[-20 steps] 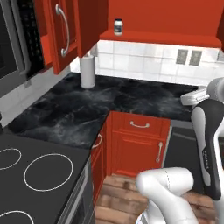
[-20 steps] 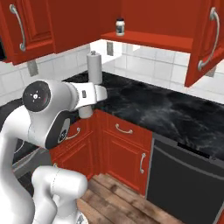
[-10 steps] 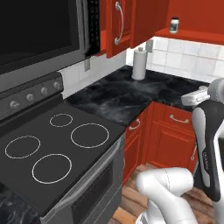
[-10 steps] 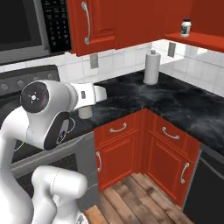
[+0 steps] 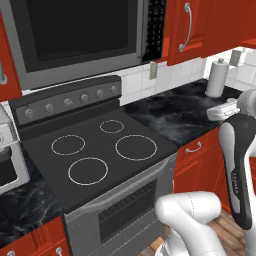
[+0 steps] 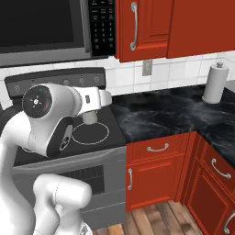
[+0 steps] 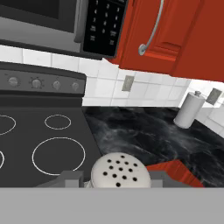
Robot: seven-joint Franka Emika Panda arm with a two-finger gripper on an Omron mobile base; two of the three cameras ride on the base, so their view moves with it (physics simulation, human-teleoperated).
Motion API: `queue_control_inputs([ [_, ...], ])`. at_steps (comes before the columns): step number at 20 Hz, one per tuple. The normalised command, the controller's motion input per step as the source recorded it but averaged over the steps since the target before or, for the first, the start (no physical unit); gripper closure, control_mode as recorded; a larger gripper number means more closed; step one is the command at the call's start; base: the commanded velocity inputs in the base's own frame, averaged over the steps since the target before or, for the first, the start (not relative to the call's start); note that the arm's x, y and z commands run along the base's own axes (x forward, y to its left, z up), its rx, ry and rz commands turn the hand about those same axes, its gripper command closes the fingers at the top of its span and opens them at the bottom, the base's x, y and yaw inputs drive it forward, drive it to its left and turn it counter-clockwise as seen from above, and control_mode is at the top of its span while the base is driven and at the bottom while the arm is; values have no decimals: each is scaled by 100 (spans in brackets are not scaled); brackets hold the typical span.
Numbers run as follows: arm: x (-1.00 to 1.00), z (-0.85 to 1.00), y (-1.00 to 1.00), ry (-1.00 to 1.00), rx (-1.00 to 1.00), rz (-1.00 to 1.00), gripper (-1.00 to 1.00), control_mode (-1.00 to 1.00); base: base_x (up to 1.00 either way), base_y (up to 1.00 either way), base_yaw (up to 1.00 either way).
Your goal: Take 2 condiments from the cabinet and move them on the counter near the stove.Make sure the condiments are lined up with each other, next to each other.
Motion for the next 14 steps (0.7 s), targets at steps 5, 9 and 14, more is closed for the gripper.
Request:
queue_control_inputs([
  [5, 0, 0, 0, 0, 0, 0, 100, 100, 1, -87, 40],
  [9, 0, 0, 0, 0, 0, 0, 100, 100, 17, -84, 34],
  [14, 0, 0, 0, 0, 0, 0, 100, 100, 27, -41, 33],
])
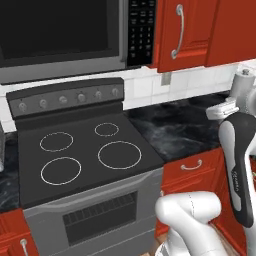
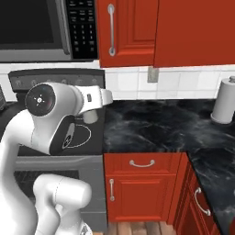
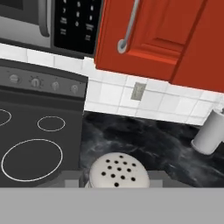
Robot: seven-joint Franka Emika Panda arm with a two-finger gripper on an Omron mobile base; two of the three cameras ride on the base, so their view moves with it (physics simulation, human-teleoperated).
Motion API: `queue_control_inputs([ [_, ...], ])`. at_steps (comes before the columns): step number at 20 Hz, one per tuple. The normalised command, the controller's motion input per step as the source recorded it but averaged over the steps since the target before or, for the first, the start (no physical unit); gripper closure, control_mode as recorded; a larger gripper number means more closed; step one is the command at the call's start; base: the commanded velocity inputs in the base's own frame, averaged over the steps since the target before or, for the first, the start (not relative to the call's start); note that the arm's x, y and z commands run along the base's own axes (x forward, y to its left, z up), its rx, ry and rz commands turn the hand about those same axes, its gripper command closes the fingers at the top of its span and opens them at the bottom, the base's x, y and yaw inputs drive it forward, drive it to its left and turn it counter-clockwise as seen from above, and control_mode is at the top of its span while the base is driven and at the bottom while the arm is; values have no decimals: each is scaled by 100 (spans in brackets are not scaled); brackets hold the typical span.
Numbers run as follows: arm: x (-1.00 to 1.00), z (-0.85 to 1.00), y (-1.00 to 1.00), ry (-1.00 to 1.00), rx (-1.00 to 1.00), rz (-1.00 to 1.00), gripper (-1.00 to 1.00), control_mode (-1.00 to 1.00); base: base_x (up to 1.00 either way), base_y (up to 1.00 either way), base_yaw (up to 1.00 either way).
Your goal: Take 2 condiments from the cabinet and move them on the counter near the stove.Make sure the condiments are lined up with each other, next to each other.
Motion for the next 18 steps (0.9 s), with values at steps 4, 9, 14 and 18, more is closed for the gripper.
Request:
queue_control_inputs([
  [4, 0, 0, 0, 0, 0, 0, 100, 100, 16, -33, 35],
  [9, 0, 0, 0, 0, 0, 0, 100, 100, 20, -29, 36],
  [14, 19, -46, -61, -5, 1, 34, 100, -100, 0, 0, 0],
  [18, 21, -45, -62, -6, 1, 27, 100, -100, 0, 0, 0],
])
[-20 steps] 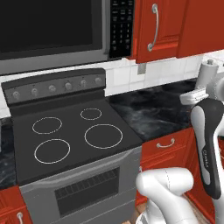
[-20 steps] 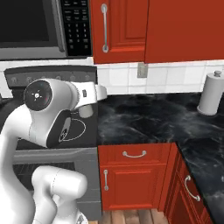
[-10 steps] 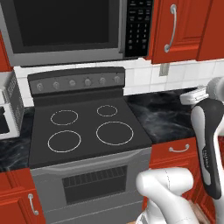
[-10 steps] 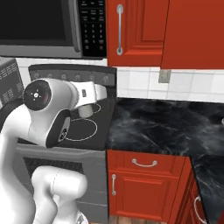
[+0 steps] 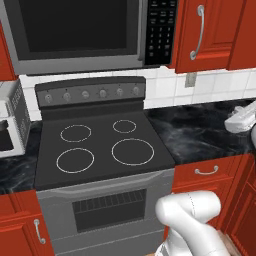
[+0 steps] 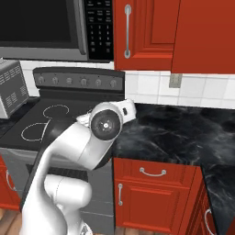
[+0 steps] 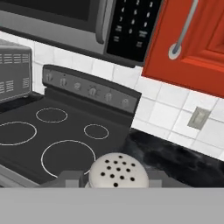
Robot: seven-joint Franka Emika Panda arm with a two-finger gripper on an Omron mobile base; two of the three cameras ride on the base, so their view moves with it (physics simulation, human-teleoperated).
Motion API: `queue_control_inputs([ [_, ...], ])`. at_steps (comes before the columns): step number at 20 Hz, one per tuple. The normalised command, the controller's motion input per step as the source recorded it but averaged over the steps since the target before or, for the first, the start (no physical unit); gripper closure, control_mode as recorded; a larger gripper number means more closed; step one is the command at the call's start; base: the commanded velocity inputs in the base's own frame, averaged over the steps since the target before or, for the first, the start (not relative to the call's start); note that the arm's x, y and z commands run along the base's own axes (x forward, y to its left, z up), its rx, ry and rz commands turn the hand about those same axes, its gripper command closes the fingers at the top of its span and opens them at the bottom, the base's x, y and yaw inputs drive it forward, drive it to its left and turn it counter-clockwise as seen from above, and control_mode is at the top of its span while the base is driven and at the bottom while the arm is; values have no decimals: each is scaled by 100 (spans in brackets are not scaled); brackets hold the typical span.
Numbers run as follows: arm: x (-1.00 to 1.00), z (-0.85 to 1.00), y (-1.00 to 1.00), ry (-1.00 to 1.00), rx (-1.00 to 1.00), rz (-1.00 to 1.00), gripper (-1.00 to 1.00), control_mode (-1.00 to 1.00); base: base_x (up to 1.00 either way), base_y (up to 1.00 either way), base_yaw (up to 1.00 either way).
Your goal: Take 2 condiments from the cabinet and move them on the counter near the stove.Make sure the condiments are lined up with each other, next to each other.
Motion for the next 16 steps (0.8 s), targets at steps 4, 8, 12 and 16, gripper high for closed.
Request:
queue_control_inputs([
  [4, 50, -48, -36, 0, 0, 22, 100, -100, 0, 0, 0],
  [8, 69, -45, -21, 1, 0, 24, 100, -100, 0, 0, 0],
  [12, 90, -45, -15, 1, 0, 26, 100, -100, 0, 0, 0],
  [16, 95, -44, -5, 0, 0, 25, 100, -100, 0, 0, 0],
])
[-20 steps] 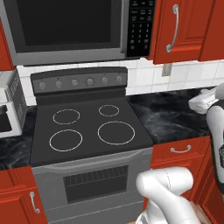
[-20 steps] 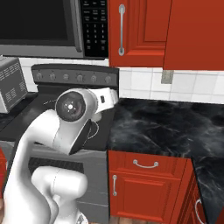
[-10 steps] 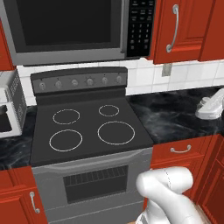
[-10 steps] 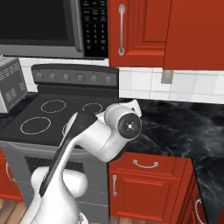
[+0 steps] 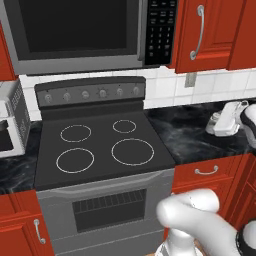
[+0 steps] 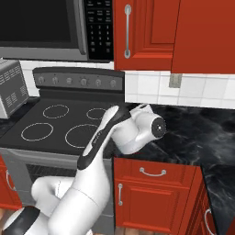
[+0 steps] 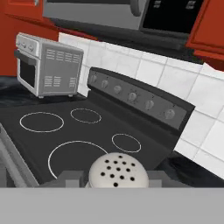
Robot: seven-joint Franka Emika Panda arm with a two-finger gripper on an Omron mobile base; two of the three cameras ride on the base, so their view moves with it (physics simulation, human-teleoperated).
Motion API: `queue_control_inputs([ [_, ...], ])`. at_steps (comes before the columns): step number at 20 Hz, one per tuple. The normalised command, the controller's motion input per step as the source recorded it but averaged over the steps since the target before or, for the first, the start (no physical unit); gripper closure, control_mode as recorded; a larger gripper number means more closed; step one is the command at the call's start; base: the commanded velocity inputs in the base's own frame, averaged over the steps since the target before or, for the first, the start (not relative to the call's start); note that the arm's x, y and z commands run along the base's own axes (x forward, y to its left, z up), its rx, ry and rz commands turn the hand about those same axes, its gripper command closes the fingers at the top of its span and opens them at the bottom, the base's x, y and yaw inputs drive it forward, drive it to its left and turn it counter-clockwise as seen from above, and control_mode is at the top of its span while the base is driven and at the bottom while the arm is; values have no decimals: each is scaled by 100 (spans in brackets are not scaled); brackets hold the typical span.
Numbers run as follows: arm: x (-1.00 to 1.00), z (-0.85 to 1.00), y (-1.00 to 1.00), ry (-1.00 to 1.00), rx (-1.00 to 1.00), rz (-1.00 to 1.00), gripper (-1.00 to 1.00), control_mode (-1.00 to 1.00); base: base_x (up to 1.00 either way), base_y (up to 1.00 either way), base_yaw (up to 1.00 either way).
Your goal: Take 2 condiments from the cabinet and move them on the counter near the stove.Make sure the condiments are lined up with each other, next to each other.
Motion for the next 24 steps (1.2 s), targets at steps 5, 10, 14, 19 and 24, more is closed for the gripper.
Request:
queue_control_inputs([
  [5, 88, -24, 0, 6, 0, 13, 100, -100, 0, 0, 0],
  [10, 74, -19, 0, 12, 0, 6, 100, -100, 0, 0, 0],
  [14, 56, -51, 6, 8, 0, 9, 100, -100, 0, 0, 0],
  [19, 41, -59, 25, 1, 0, 11, 100, -100, 0, 0, 0],
  [24, 30, -38, 20, 0, 0, 9, 100, -100, 0, 0, 0],
])
